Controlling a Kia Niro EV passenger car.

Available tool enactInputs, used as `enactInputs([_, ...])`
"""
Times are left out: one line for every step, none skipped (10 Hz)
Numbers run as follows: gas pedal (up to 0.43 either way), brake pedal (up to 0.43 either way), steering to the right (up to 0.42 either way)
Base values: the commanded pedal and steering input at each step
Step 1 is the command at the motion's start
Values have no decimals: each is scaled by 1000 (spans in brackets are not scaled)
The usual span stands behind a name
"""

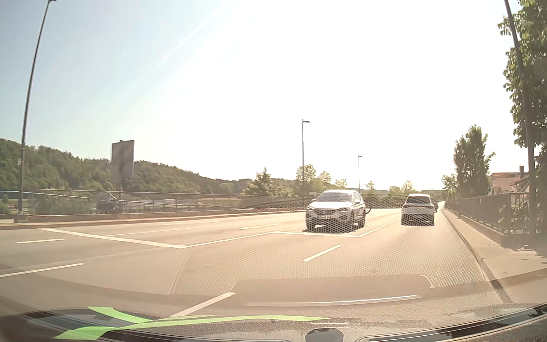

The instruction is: Follow the waypoints while adhering to traffic rules and regulations

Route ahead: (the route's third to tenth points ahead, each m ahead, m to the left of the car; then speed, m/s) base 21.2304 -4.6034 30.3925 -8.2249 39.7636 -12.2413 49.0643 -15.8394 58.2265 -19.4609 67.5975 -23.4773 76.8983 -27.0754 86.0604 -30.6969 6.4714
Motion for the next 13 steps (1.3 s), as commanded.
enactInputs([260,0,252])
enactInputs([299,0,240])
enactInputs([319,0,228])
enactInputs([319,0,216])
enactInputs([319,0,210])
enactInputs([331,0,201])
enactInputs([350,0,182])
enactInputs([350,0,157])
enactInputs([370,0,118])
enactInputs([390,0,75])
enactInputs([409,0,43])
enactInputs([421,0,27])
enactInputs([421,0,15])
